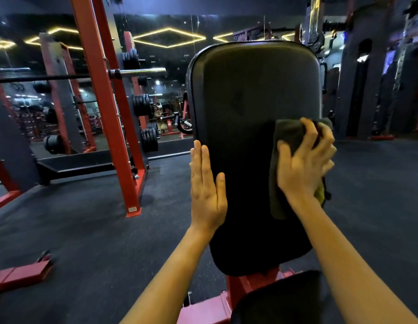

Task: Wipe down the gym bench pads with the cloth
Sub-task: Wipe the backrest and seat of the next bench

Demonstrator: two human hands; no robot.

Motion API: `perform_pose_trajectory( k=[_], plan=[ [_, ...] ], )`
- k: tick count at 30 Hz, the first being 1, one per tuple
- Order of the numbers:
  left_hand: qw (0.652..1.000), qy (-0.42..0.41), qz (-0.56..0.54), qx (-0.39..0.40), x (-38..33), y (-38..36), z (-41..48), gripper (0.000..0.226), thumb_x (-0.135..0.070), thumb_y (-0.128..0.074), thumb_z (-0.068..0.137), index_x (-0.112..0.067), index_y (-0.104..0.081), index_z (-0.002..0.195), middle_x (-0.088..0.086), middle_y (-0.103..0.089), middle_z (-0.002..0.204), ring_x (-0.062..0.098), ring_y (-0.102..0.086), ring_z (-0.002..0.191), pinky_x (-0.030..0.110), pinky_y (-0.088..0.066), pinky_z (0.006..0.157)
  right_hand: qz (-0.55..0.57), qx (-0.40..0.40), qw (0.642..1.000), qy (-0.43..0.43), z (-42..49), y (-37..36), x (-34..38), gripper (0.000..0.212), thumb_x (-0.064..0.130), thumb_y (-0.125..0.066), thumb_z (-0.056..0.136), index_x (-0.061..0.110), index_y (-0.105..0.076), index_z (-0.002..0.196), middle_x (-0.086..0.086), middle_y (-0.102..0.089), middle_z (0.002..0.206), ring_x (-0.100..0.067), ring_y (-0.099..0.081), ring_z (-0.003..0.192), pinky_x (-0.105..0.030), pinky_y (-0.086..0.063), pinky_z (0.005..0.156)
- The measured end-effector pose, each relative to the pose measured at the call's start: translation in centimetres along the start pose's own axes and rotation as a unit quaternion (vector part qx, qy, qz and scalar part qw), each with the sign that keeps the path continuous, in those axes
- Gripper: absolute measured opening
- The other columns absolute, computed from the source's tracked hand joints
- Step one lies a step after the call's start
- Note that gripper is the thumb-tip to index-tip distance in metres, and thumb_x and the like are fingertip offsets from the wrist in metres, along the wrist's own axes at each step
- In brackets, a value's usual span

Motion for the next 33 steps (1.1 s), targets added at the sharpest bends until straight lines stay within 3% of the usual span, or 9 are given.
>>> perform_pose_trajectory(
  k=[2,6,8,10,13,16,22,27,33],
  plan=[
    [1.0,0.001,0.002,0.002,0.0,0.0,0.0,0.057,-0.019,-0.033,0.098,-0.014,-0.007,0.148,-0.011,-0.001,0.156,0.016,-0.003,0.147,0.04,-0.008,0.12,-0.039,-0.011,0.999,0.02,0.0,-0.3,2.6,0.062,0.047,-0.038,0.085,0.022,-0.033,0.141,-0.016,-0.031,0.146,-0.04,-0.034,0.125,-0.057,-0.031,0.096],
    [1.0,-0.008,0.005,0.004,0.0,0.1,0.1,0.056,-0.017,-0.035,0.098,-0.011,-0.009,0.148,-0.001,-0.005,0.157,0.019,-0.005,0.147,0.041,-0.009,0.119,-0.008,0.037,0.951,0.306,-5.1,-1.2,4.6,0.059,0.043,-0.054,0.088,0.021,-0.03,0.137,-0.013,-0.029,0.147,-0.044,-0.04,0.128,-0.055,-0.033,0.1],
    [1.0,-0.009,0.007,0.004,0.1,0.0,0.0,0.056,-0.017,-0.035,0.098,-0.009,-0.01,0.148,0.001,-0.005,0.157,0.019,-0.004,0.147,0.042,-0.009,0.119,0.01,0.049,0.921,0.387,-7.7,-0.8,2.5,0.056,0.041,-0.061,0.088,0.018,-0.037,0.133,-0.015,-0.032,0.146,-0.043,-0.041,0.13,-0.057,-0.04,0.099],
    [1.0,-0.008,0.009,0.0,0.1,0.0,-0.1,0.057,-0.016,-0.035,0.098,-0.01,-0.009,0.148,-0.003,-0.003,0.157,0.018,-0.004,0.147,0.042,-0.009,0.119,0.015,0.023,0.935,0.354,-7.6,0.1,0.4,0.05,0.04,-0.061,0.09,0.015,-0.044,0.13,-0.017,-0.035,0.143,-0.04,-0.044,0.129,-0.056,-0.045,0.097],
    [1.0,-0.01,0.01,-0.006,-0.1,0.0,-0.1,0.057,-0.016,-0.034,0.098,-0.012,-0.008,0.148,-0.007,-0.002,0.156,0.016,-0.003,0.147,0.042,-0.009,0.119,0.059,-0.046,0.979,0.192,-4.1,0.8,0.0,0.046,0.035,-0.06,0.093,0.007,-0.053,0.128,-0.023,-0.042,0.139,-0.035,-0.045,0.127,-0.052,-0.048,0.097],
    [1.0,-0.004,0.013,-0.011,-0.1,0.0,0.0,0.056,-0.018,-0.033,0.098,-0.012,-0.007,0.148,-0.009,-0.002,0.156,0.014,-0.003,0.147,0.041,-0.009,0.119,0.111,-0.068,0.99,0.047,-0.3,0.5,2.6,0.047,0.037,-0.06,0.091,0.006,-0.056,0.127,-0.025,-0.043,0.135,-0.034,-0.045,0.124,-0.055,-0.047,0.096],
    [1.0,-0.002,-0.005,-0.004,-0.2,0.4,0.0,0.055,-0.019,-0.033,0.098,-0.015,-0.009,0.148,-0.011,-0.003,0.156,0.014,-0.004,0.147,0.038,-0.01,0.119,0.011,0.022,0.965,0.261,-4.1,-0.5,4.8,0.06,0.049,-0.049,0.094,0.017,-0.042,0.145,-0.018,-0.038,0.148,-0.04,-0.034,0.137,-0.056,-0.031,0.109],
    [0.998,0.026,-0.039,-0.037,0.1,0.9,-0.3,0.054,-0.013,-0.035,0.097,-0.004,-0.015,0.146,0.007,-0.011,0.155,0.012,-0.008,0.146,0.023,-0.013,0.117,-0.038,0.041,0.986,0.16,-4.1,-1.0,3.2,0.061,0.055,-0.034,0.096,0.028,-0.021,0.149,-0.014,-0.025,0.156,-0.041,-0.029,0.138,-0.064,-0.034,0.102],
    [0.996,0.036,-0.071,-0.029,0.7,1.0,-1.5,0.052,-0.012,-0.035,0.098,-0.004,-0.015,0.146,0.007,-0.014,0.155,0.015,-0.013,0.146,0.035,-0.017,0.118,-0.046,0.031,0.984,0.17,-1.6,-2.1,9.7,0.061,0.058,-0.027,0.097,0.028,-0.025,0.15,-0.015,-0.027,0.156,-0.045,-0.033,0.133,-0.06,-0.033,0.101]
  ],
)
Point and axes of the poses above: each hand's wrist, its own z-axis towards the middle knuckle, its own y-axis out of the back of the hand, x = y × z, the point moved 8 cm from there along z, towards the middle knuckle
